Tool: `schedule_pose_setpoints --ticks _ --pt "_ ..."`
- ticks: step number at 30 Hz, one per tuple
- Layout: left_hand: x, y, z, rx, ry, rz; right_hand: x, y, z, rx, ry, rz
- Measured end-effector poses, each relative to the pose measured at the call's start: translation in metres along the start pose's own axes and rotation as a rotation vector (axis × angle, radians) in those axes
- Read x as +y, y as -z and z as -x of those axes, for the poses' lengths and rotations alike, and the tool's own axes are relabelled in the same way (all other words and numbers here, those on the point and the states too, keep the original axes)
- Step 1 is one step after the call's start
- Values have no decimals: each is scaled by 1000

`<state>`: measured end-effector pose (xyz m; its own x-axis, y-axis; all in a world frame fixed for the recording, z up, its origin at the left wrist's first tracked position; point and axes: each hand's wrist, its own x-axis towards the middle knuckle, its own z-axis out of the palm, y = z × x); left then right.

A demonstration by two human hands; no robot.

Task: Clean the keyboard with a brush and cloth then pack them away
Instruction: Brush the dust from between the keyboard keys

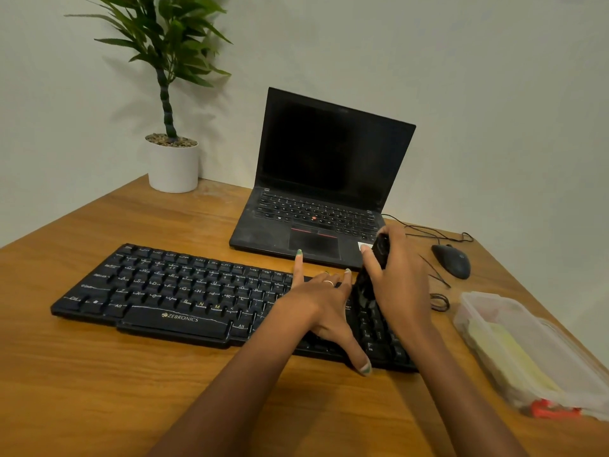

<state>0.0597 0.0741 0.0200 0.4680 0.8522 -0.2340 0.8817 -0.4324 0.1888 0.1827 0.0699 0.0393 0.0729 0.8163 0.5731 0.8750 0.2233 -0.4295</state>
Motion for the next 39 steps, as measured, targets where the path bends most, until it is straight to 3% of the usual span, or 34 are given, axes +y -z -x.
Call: schedule_pose_setpoints --ticks 2,6,8,10,15,18,20,26,29,36,39 --pt "0 0 0 17 1 -2 1 8 -1 -63 -21 22" --pt "0 0 1 39 -9 -2 -4 44 11 -397 -65 30" --pt "0 0 1 40 -3 -4 -8 54 18 -466 -66 45" --pt "0 -1 0 40 -1 0 -10 51 18 -412 -45 62" --pt "1 -1 -1 33 4 12 -4 10 4 -83 26 28" --pt "1 1 1 17 15 14 4 -2 -4 -11 -1 -36" --pt "1 1 2 20 12 11 6 5 -3 -31 -39 -60" --pt "1 0 1 35 -1 -19 3 50 27 -339 -84 -88" --pt "1 -1 1 29 1 -16 -2 48 27 -299 -49 -52" --pt "1 -2 0 7 0 24 0 12 15 -19 9 -66" --pt "1 -1 2 17 1 15 1 28 17 -129 -35 -43"
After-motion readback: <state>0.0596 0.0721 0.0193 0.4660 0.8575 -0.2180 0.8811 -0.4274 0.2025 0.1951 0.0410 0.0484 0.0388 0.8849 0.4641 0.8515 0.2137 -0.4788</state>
